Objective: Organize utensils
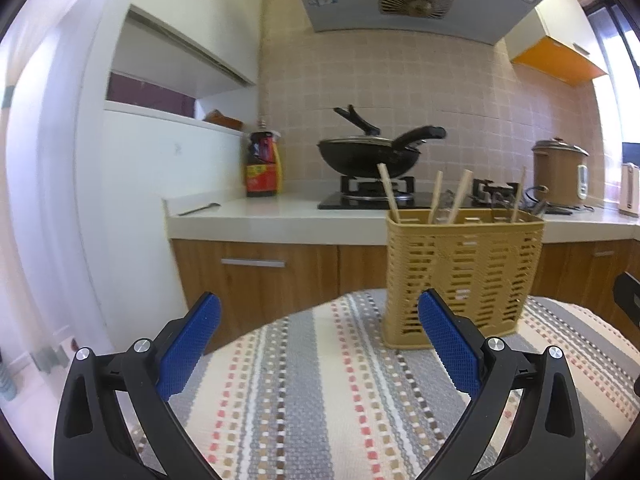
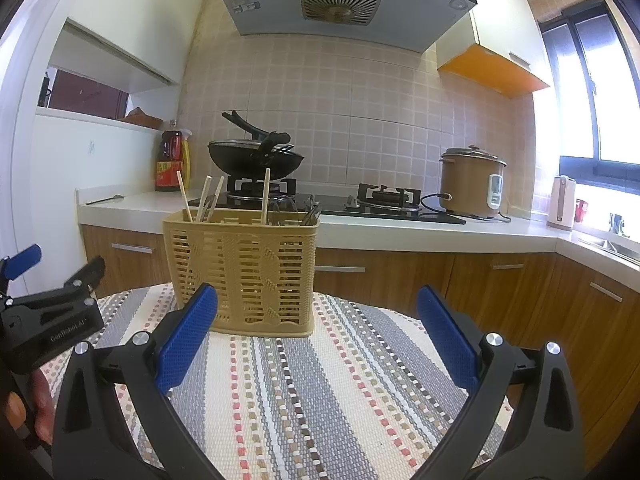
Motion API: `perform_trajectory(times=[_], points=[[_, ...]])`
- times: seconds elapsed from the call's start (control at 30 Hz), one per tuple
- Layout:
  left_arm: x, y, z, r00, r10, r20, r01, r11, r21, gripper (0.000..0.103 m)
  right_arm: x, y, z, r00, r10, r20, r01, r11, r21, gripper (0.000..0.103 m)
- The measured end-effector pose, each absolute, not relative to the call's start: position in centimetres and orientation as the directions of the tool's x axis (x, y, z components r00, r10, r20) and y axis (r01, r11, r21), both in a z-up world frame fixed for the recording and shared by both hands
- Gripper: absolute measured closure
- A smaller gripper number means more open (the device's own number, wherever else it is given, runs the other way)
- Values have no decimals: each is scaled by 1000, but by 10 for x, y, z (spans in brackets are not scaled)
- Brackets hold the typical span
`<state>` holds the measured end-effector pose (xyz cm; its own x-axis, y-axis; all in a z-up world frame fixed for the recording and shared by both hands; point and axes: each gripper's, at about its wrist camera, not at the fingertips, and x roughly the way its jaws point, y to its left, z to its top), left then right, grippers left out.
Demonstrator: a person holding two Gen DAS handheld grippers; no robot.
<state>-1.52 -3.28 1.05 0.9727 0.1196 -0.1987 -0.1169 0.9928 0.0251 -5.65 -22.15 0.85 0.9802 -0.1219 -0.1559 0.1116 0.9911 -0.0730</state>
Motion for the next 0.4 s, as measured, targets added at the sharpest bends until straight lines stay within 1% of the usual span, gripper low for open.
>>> perform_trajectory(times=[0.1,0.27,0.4], points=[[-12,-30,11,970,107,-220,-108,994,7,7,-57,-220,9,980,-123,-155,112,991,-77,8],[-1,-26,8,954,37,-299,-50,998,-36,7,-55,-220,8,979,-124,-160,113,991,-78,8],[-2,-27,7,957,46,-286,-55,998,-24,7,-55,-222,9,979,-123,-163,113,991,-69,8]])
